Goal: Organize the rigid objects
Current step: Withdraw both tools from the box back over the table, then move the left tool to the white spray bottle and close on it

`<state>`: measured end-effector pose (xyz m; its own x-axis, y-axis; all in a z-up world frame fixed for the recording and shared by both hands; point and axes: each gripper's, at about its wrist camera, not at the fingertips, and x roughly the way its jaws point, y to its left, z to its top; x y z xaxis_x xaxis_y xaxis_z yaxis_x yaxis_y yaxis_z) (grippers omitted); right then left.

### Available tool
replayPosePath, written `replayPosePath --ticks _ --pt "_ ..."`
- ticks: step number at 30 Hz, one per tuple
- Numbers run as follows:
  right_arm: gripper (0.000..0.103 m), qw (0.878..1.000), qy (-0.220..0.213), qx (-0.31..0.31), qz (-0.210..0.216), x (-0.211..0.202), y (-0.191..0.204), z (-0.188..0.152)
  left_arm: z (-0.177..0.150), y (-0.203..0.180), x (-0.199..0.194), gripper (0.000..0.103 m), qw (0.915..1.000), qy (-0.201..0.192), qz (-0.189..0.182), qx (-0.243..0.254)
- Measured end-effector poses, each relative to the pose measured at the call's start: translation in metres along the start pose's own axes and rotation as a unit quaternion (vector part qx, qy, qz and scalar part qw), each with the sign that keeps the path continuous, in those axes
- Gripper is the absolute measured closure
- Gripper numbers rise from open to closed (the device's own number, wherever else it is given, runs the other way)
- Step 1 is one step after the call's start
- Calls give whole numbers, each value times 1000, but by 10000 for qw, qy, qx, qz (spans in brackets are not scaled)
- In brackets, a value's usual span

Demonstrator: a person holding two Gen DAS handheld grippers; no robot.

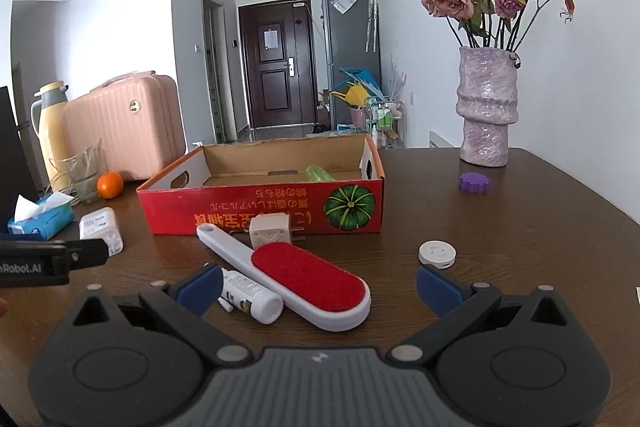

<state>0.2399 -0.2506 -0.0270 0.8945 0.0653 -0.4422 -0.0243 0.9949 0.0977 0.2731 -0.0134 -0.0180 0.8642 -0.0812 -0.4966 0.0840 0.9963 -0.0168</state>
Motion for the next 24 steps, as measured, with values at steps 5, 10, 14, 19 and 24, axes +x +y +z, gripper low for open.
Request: replayPosePath --ticks 5,10,14,19,24 --pt "0 9999 23 77 -68 2 -7 -3 2 -5 7 0 9999 57 -87 103" --pt "0 9997 49 177 -188 4 -17 -6 3 -16 19 0 9987 188 -393 266" --pt "0 9991 82 285 -295 8 -28 -8 3 -27 30 0 9973 271 -504 453" --pt "0 9984 136 368 -405 13 -40 -10 3 -38 44 0 9956 399 -578 621" --pt "0 9977 162 480 -457 16 -49 -11 3 -48 59 0 9924 536 -765 795"
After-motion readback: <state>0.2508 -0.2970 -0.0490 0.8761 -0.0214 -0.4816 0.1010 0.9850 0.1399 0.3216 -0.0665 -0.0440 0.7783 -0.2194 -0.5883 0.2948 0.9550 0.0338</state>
